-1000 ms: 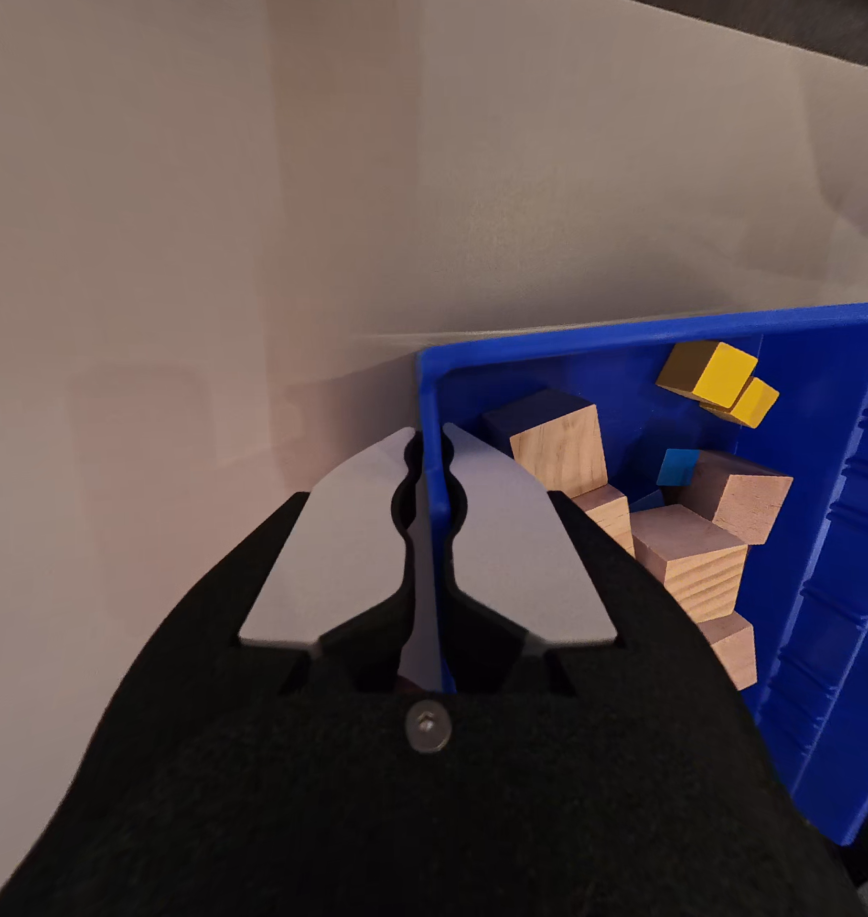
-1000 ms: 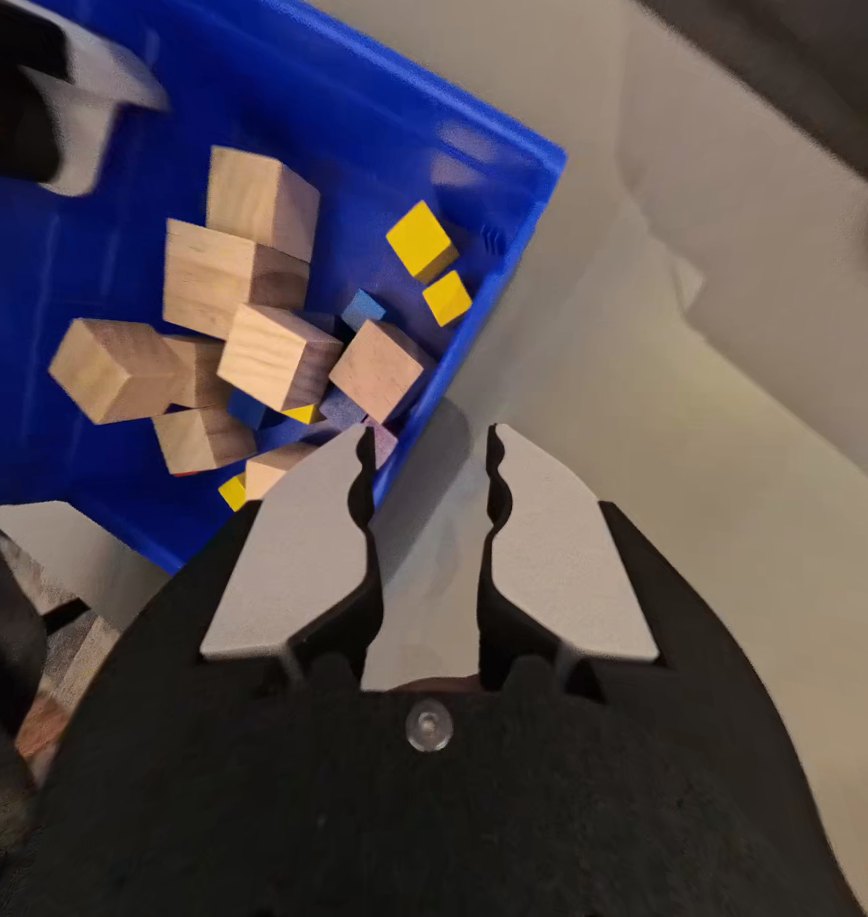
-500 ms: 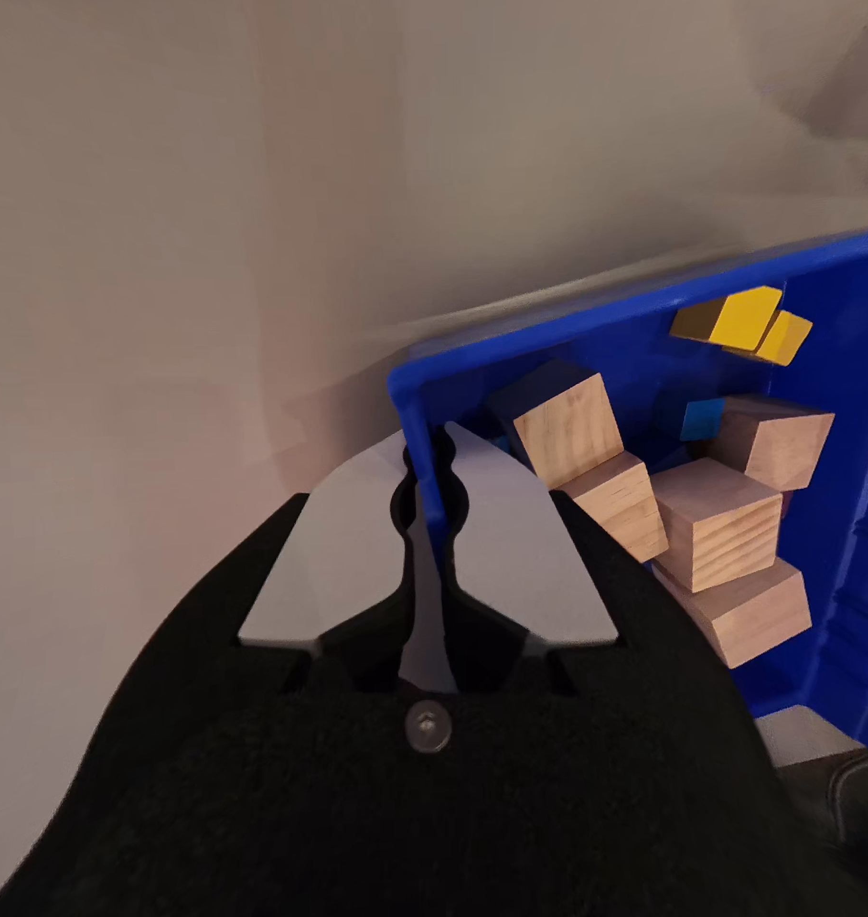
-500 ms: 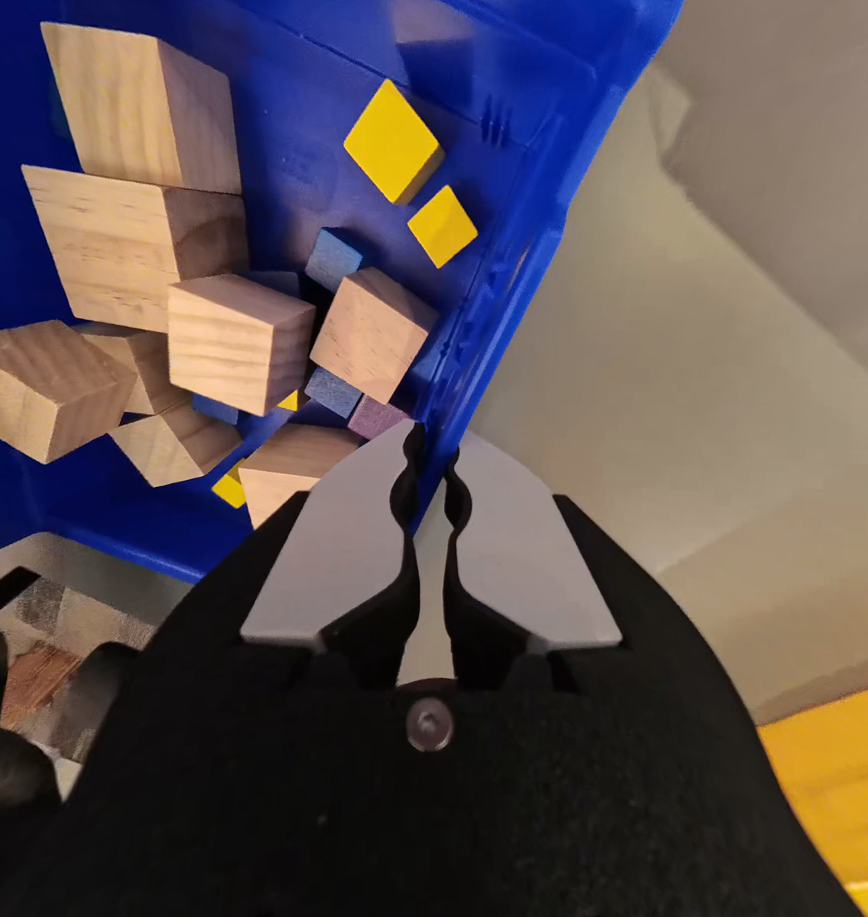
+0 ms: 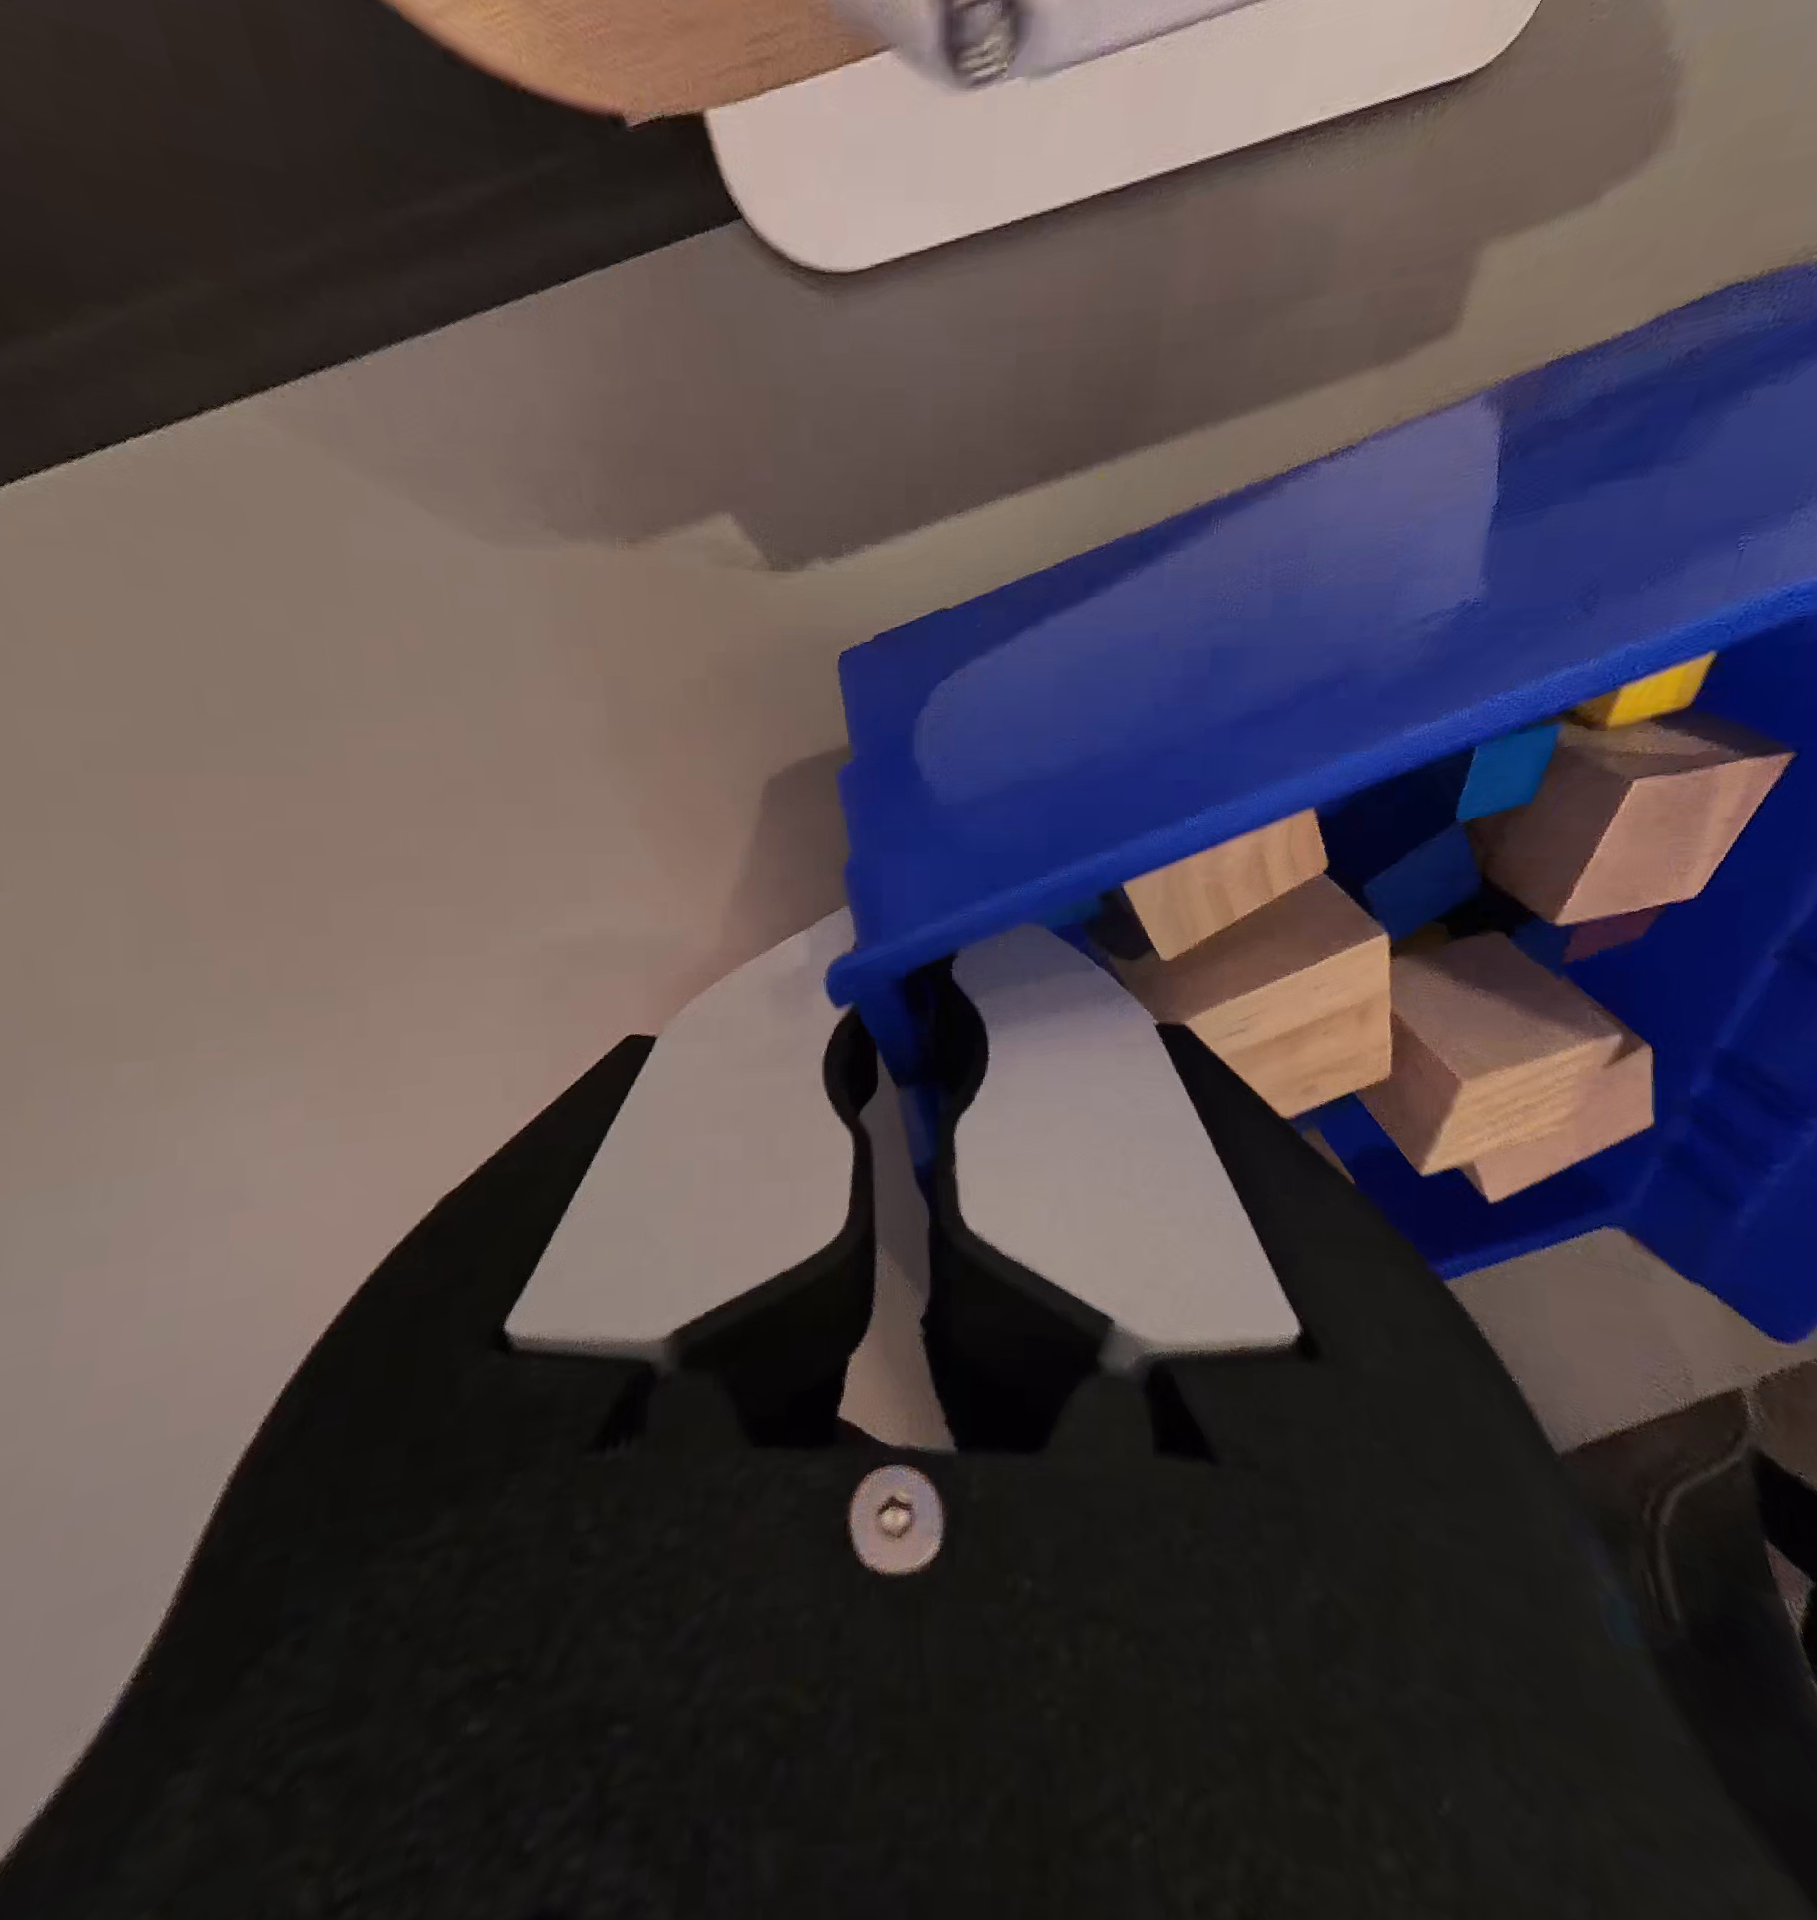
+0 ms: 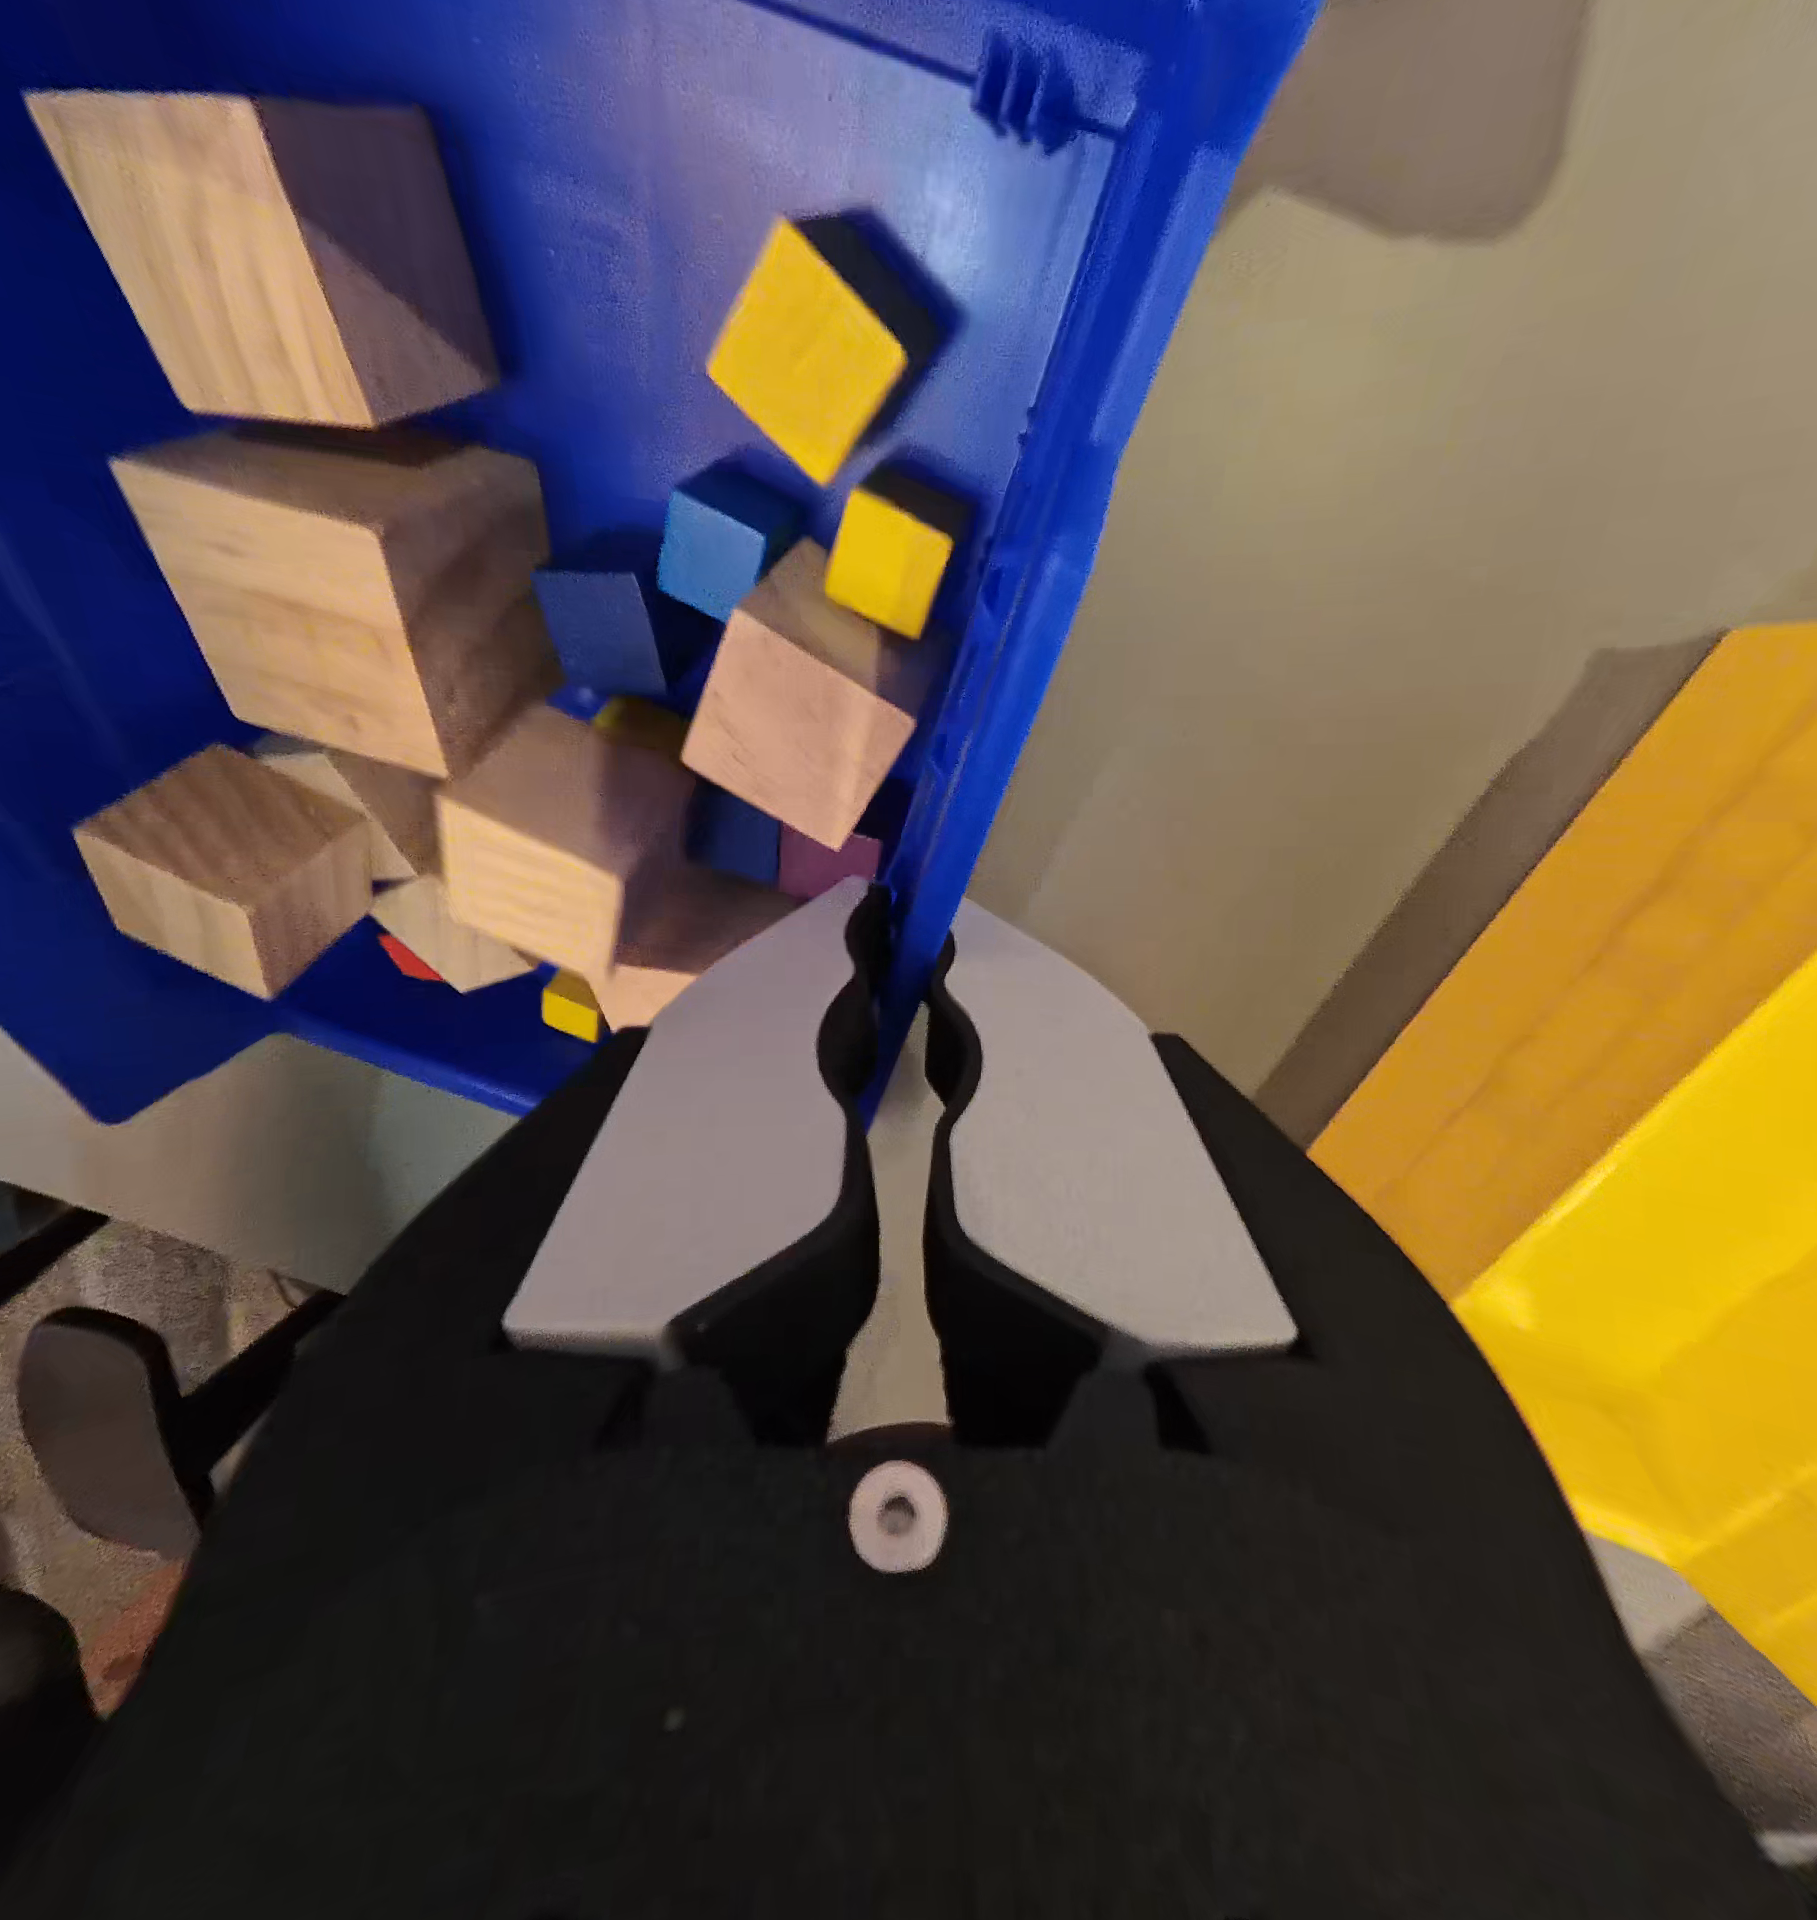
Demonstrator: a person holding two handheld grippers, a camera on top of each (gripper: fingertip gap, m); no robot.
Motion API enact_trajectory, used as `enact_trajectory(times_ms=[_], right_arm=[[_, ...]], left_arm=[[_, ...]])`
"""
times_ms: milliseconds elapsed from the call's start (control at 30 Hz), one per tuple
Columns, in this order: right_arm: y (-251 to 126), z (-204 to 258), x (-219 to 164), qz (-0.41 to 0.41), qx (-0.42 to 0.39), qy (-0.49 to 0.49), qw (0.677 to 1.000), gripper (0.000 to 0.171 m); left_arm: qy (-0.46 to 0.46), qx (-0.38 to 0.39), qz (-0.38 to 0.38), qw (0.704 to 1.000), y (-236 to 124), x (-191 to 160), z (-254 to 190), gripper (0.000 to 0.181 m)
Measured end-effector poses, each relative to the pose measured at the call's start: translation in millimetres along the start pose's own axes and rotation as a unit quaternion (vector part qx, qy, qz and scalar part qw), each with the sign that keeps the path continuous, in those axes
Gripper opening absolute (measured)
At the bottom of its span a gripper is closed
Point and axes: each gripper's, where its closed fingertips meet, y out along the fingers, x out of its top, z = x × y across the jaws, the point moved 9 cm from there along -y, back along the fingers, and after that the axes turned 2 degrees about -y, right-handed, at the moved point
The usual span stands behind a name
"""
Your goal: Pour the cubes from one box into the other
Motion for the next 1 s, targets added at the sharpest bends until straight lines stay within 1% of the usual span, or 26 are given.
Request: enact_trajectory(times_ms=[100, 167, 333, 367, 400, 467, 567, 600, 667, 733, 767, 800, 833, 933, 1000], right_arm=[[16.4, -18.7, -9.6, -0.026, 0.023, 0.015, 0.999, 0.004], [21.0, -24.4, -11.4, -0.037, 0.028, 0.009, 0.999, 0.004], [21.5, -22.4, -8.8, -0.096, 0.034, -0.005, 0.995, 0.007], [19.4, -19.2, -10.8, -0.1, 0.024, -0.009, 0.995, 0.01], [16.0, -14.0, -14.7, -0.106, 0.015, -0.017, 0.994, 0.017], [5.7, 1.7, -29.5, -0.125, 0.001, -0.04, 0.991, 0.028], [-5.0, 24.4, -67.8, -0.172, -0.043, -0.068, 0.982, 0.037], [-1.5, 29.5, -80.4, -0.179, -0.049, -0.07, 0.98, 0.039], [13.3, 30.0, -99.1, -0.157, -0.058, -0.055, 0.984, 0.04], [31.7, 23.5, -110.8, -0.133, -0.063, -0.04, 0.988, 0.036], [40.5, 21.0, -114.7, -0.114, -0.054, -0.038, 0.991, 0.037], [45.0, 21.3, -116.5, -0.107, -0.022, -0.029, 0.994, 0.029], [45.1, 23.2, -116.3, -0.108, 0.021, -0.02, 0.994, 0.006], [43.5, 23.2, -115.6, -0.082, -0.008, -0.04, 0.996, 0.004], [41.3, 20.2, -116.0, -0.074, -0.003, -0.044, 0.996, 0.004]], left_arm=[[0.013, 0.03, 0.004, 0.999, 14.6, 4.5, -18.9, 0.006], [0.014, 0.033, 0.009, 0.999, 20.8, 5.1, -22.5, 0.006], [-0.01, 0.017, 0.004, 1.0, 25.3, 9.6, -11.0, 0.005], [-0.01, 0.018, 0.004, 1.0, 26.1, 10.4, -9.5, 0.005], [-0.009, 0.023, 0.004, 1.0, 27.1, 10.8, -8.1, 0.005], [-0.008, 0.031, 0.001, 0.999, 29.4, 10.8, -5.1, 0.005], [-0.013, 0.027, -0.003, 1.0, 32.4, 8.6, -1.3, 0.005], [-0.013, 0.028, -0.005, 1.0, 33.2, 7.6, -0.7, 0.006], [-0.016, 0.032, -0.008, 0.999, 35.0, 4.3, 1.4, 0.006], [-0.022, 0.035, -0.009, 0.999, 37.1, 0.6, 4.1, 0.006], [-0.025, 0.034, -0.01, 0.999, 38.1, -1.0, 5.4, 0.006], [-0.028, 0.031, -0.01, 0.999, 39.2, -2.8, 6.3, 0.006], [-0.03, 0.029, -0.01, 0.999, 40.3, -4.7, 6.6, 0.005], [-0.034, 0.025, -0.008, 0.999, 41.3, -9.2, 5.2, 0.006], [-0.033, 0.023, -0.016, 0.999, 37.1, -9.4, 2.5, 0.006]])
